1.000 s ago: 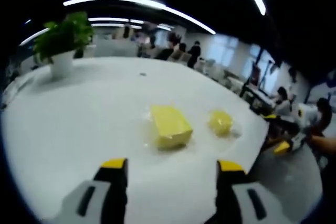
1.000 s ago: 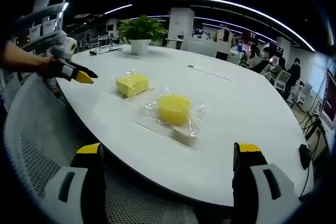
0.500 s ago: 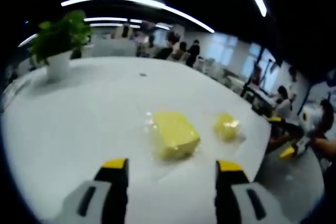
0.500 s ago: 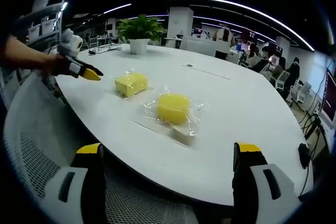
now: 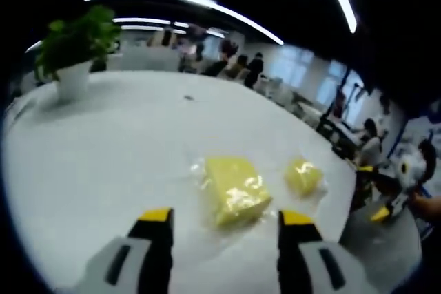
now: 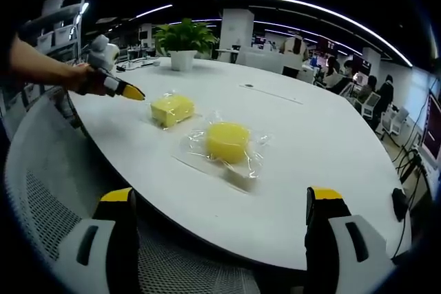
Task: Compare the silicone blocks by pressing each to a similar depth, holding the contact briefly, and releasing to observe deformation and rebound differences across the visible hardness samples.
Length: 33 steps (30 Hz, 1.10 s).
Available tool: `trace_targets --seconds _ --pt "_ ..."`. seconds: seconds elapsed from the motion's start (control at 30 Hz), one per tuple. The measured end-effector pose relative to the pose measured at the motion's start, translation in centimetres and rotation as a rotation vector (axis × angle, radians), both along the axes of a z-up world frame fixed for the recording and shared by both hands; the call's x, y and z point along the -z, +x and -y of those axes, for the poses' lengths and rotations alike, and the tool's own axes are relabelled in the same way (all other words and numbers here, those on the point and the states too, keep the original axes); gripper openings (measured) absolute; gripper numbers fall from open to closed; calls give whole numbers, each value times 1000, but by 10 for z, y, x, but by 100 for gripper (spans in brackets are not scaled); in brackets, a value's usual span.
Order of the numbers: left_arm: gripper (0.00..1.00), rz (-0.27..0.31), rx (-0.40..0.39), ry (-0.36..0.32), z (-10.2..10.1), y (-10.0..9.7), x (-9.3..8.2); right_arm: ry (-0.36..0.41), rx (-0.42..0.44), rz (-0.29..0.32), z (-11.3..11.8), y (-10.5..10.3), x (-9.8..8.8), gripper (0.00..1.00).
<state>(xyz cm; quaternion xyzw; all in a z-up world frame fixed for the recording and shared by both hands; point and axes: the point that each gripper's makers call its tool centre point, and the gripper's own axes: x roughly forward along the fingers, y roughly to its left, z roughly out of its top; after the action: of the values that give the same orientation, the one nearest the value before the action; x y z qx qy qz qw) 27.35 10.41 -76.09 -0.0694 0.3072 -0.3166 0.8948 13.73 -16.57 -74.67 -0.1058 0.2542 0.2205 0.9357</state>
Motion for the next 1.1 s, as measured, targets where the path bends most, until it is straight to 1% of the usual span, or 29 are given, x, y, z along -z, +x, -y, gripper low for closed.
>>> trace_targets --seconds 0.2,0.4,0.7,0.83,0.93,1.1 --pt "57 -24 22 -16 6 6 2 -1 3 -1 0 1 0 96" --pt "57 -32 27 -1 10 17 5 -2 6 -3 1 1 1 96" --pt "56 -55 28 -26 18 33 11 -2 7 -4 2 1 1 96" --pt "55 -62 19 -49 21 43 12 -3 7 -7 2 1 1 96" --pt "54 -85 1 -66 24 49 14 -4 6 -8 2 1 2 96" --pt "53 -83 3 -62 30 59 12 -7 7 -14 1 0 2 96"
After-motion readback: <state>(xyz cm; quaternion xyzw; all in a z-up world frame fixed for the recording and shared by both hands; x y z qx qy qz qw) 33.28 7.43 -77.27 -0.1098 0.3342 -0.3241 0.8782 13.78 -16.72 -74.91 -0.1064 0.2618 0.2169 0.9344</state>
